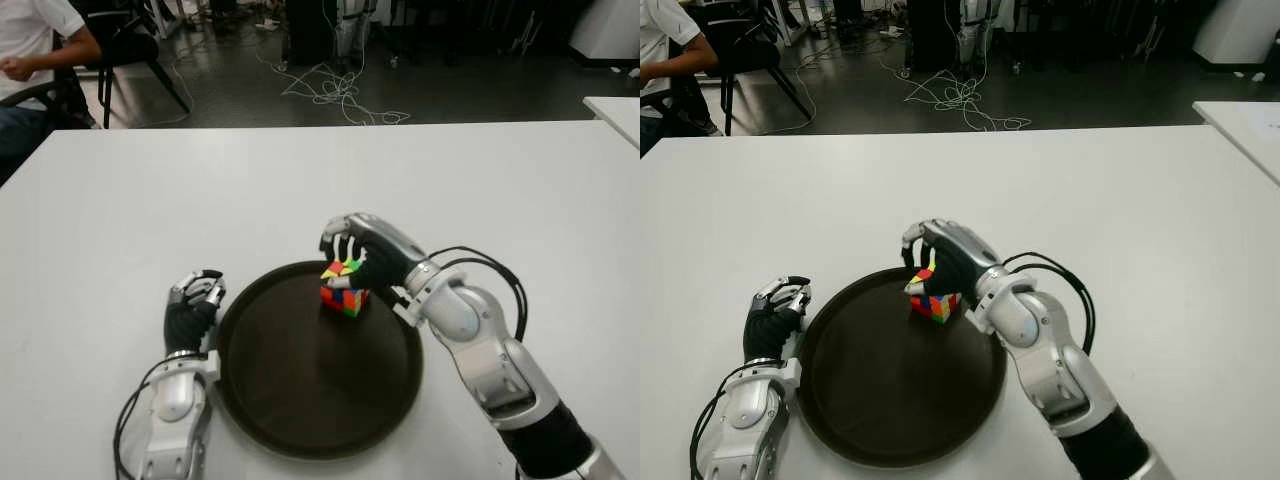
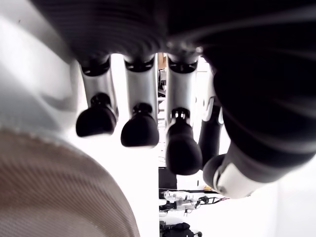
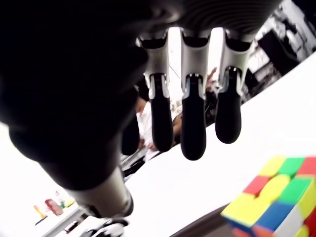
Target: Pick up the Rubik's Cube and put it in the plate
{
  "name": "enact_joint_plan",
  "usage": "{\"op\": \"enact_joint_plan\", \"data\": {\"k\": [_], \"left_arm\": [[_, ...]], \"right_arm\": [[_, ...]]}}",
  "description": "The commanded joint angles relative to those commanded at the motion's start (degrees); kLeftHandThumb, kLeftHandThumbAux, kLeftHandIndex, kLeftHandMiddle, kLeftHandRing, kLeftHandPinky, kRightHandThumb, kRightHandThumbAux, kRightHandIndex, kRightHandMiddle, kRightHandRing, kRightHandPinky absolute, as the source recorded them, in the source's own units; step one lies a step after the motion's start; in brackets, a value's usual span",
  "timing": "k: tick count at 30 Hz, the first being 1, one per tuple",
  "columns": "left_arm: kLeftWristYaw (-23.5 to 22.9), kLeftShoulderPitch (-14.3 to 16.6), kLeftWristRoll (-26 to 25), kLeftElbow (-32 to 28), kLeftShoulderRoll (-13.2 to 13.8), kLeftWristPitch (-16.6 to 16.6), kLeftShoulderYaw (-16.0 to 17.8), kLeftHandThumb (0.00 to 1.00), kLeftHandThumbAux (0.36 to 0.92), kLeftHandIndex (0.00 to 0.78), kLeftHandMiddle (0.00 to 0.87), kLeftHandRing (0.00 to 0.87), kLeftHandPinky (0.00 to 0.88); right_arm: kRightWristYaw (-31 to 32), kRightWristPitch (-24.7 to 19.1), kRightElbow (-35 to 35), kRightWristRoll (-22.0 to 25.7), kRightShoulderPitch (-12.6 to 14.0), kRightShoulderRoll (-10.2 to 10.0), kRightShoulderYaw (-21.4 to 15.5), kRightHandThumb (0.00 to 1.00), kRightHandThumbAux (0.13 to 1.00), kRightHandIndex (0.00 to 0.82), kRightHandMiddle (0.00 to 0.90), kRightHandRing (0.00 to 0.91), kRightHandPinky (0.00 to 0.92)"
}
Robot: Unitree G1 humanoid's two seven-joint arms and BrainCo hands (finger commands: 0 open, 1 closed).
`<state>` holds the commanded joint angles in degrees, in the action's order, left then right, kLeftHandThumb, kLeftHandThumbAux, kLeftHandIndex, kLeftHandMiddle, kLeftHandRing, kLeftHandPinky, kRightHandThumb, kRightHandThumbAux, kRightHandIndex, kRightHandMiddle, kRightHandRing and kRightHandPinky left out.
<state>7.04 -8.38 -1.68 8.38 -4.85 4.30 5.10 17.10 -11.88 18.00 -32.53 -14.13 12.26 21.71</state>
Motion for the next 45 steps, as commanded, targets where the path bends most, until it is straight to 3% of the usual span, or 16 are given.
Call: {"op": "enact_joint_plan", "data": {"k": [3, 6, 9, 14, 18, 23, 26, 31, 37, 41, 45], "left_arm": [[-0.5, 0.0, -0.1, 0.0, 0.2, 0.0, -0.1, 0.707, 0.707, 0.442, 0.791, 0.818, 0.806], [-1.3, 0.3, -0.3, 0.4, 0.5, -0.1, -0.3, 0.707, 0.708, 0.442, 0.79, 0.815, 0.798], [-1.3, 0.6, -0.2, -0.2, 0.6, -2.6, -0.4, 0.706, 0.708, 0.443, 0.791, 0.807, 0.789], [-1.1, 0.7, 0.3, -1.1, 0.8, -4.5, -0.6, 0.707, 0.707, 0.443, 0.792, 0.806, 0.794], [-0.9, 0.7, 0.7, -1.5, 1.1, -5.4, -0.6, 0.707, 0.707, 0.443, 0.794, 0.808, 0.797], [-1.2, 1.1, 1.1, -0.7, 1.7, -5.1, -0.3, 0.708, 0.706, 0.443, 0.797, 0.812, 0.801], [-1.5, 1.3, 0.9, -0.2, 2.0, -4.5, -0.1, 0.708, 0.706, 0.443, 0.798, 0.813, 0.803], [-2.1, 1.5, 0.2, 0.5, 2.2, -3.9, 0.2, 0.709, 0.705, 0.443, 0.802, 0.816, 0.808], [-2.4, 1.5, 0.1, 0.5, 2.4, -4.4, 0.3, 0.709, 0.705, 0.443, 0.803, 0.817, 0.807], [-2.6, 1.5, 0.3, 0.5, 2.6, -4.5, 0.3, 0.709, 0.706, 0.443, 0.802, 0.814, 0.802], [-2.5, 1.7, 0.6, 0.9, 2.9, -4.4, 0.2, 0.709, 0.706, 0.443, 0.8, 0.812, 0.803]], "right_arm": [[0.1, -0.2, 2.2, 1.3, 0.9, 0.8, -2.6, 0.072, 0.875, 0.682, 0.801, 0.809, 0.798], [-3.5, 0.0, 2.0, 0.9, 0.6, -0.3, -5.0, 0.083, 0.87, 0.673, 0.79, 0.801, 0.791], [-14.5, 9.6, -5.3, 3.9, 0.9, -0.1, -11.9, 0.1, 0.871, 0.647, 0.778, 0.795, 0.787], [-22.9, 20.8, -14.7, 7.9, 2.3, 1.2, -18.2, 0.175, 0.868, 0.629, 0.774, 0.789, 0.789], [-27.9, 25.2, -22.5, 9.4, 2.0, 2.0, -21.9, 0.217, 0.856, 0.64, 0.777, 0.793, 0.792], [-33.0, 28.1, -28.0, 10.0, 6.2, 1.6, -24.4, 0.25, 0.847, 0.664, 0.787, 0.8, 0.795], [-34.4, 28.6, -28.8, 10.4, 8.4, 1.0, -24.8, 0.252, 0.846, 0.661, 0.784, 0.797, 0.791], [-36.3, 24.5, -28.7, 12.0, 10.3, -2.0, -25.7, 0.252, 0.843, 0.628, 0.755, 0.769, 0.761], [-37.4, 19.6, -28.3, 12.8, 10.0, -4.4, -26.3, 0.274, 0.819, 0.538, 0.606, 0.623, 0.623], [-37.6, 18.5, -27.9, 12.8, 10.6, -5.6, -25.6, 0.23, 0.797, 0.498, 0.538, 0.553, 0.55], [-36.5, 17.9, -27.4, 14.1, 11.4, -6.7, -25.0, 0.17, 0.802, 0.402, 0.433, 0.44, 0.427]]}}
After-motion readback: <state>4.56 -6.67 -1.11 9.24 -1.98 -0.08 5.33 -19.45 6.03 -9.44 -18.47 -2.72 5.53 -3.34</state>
